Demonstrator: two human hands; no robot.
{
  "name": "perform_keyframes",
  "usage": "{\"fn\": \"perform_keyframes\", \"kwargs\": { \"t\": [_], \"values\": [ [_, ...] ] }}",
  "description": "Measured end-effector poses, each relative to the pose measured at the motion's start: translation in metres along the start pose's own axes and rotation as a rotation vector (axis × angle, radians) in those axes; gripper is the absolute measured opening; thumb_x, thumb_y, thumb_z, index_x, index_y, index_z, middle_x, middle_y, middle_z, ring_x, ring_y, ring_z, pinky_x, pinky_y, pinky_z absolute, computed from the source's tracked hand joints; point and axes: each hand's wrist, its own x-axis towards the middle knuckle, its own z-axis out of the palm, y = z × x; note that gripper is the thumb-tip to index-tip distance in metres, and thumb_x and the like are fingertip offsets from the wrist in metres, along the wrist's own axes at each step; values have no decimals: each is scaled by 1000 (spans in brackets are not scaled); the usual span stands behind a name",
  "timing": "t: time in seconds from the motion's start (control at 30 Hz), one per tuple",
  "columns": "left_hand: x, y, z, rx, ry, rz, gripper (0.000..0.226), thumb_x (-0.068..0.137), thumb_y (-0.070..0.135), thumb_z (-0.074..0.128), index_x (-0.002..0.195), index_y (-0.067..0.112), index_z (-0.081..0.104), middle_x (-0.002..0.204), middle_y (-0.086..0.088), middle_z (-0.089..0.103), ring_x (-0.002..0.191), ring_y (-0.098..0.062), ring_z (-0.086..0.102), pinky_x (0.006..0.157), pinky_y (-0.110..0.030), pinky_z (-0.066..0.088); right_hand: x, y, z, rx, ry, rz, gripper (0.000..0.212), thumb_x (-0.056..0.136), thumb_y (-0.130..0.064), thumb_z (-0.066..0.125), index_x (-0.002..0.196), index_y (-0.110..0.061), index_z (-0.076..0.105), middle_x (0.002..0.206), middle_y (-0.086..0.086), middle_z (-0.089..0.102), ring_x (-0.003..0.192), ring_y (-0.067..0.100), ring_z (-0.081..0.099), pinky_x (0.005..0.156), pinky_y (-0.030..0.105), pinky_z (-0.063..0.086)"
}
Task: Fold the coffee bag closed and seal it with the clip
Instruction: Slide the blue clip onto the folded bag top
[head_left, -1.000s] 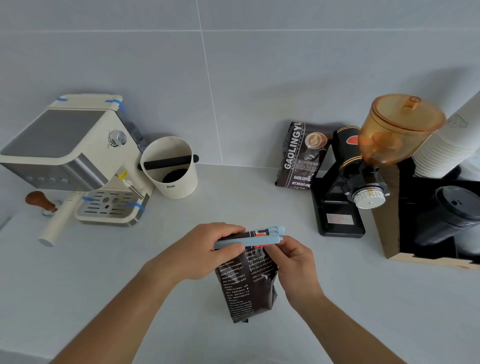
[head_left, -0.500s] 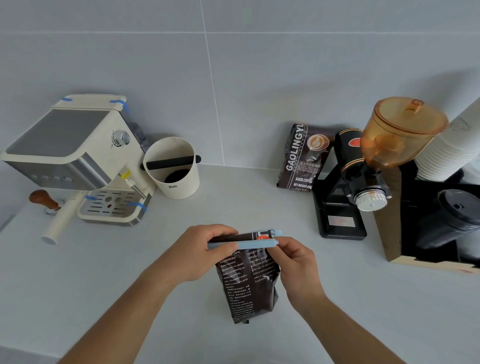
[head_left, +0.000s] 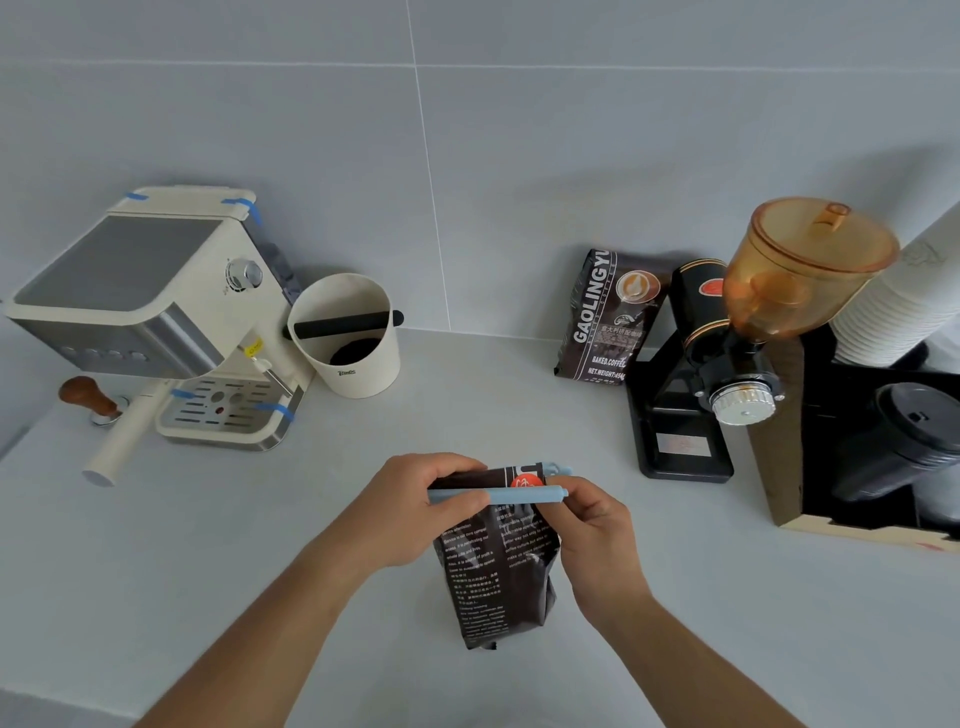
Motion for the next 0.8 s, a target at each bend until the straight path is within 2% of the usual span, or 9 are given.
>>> {"fn": "perform_keyframes", "kwargs": {
  "t": [0.1,0.27,0.43,0.5,0.63,0.67,0.73,0.8],
  "values": [
    [1,1,4,-19,31,8,18,86,29,68,102,35,71,90,14,74,85,1,68,71,-17,54,0,2,0,10,14,4,15,88,-6,64,82,-12,77,75,5,75,70,15,68,62,25,56],
    [-1,1,12,-55,97,31,14,86,28,70,99,32,73,88,13,74,85,-3,69,71,-23,59,1,7,-1,35,34,15,16,90,-5,62,86,-11,77,80,7,76,73,17,71,63,26,57],
    [-3,1,14,-71,143,67,16,84,24,72,91,38,71,85,15,74,84,0,69,67,-15,56,-1,8,-8,112,-40,51,23,90,4,55,95,-6,75,86,11,76,79,18,71,67,25,57],
    [-3,1,14,-68,141,76,17,84,23,72,91,38,70,85,15,73,84,1,68,66,-14,55,0,10,-10,153,-49,67,20,89,5,57,95,-3,74,88,13,75,81,21,70,69,28,56],
    [-4,0,16,-74,135,70,19,85,23,71,90,41,69,83,17,73,85,-1,69,66,-19,58,4,14,-14,158,-5,87,3,86,-1,64,89,0,64,85,15,74,80,25,69,70,32,56],
    [-4,-1,15,-78,136,69,21,85,22,71,89,43,68,82,19,73,84,-1,70,65,-19,58,6,15,-16,152,12,89,7,86,-1,65,87,-2,58,83,15,73,80,26,69,68,32,56],
    [-5,-2,14,-78,133,79,23,85,22,71,89,44,67,85,23,71,83,-2,70,65,-19,58,11,12,-21,103,-25,76,13,86,0,66,90,-5,54,85,15,75,81,27,70,68,31,57],
    [-5,-2,13,-78,125,95,22,85,23,71,90,44,68,89,23,71,84,-3,70,66,-21,59,15,6,-24,51,-129,48,18,87,3,63,103,-5,59,91,15,76,84,23,71,72,28,58]
  ]
}}
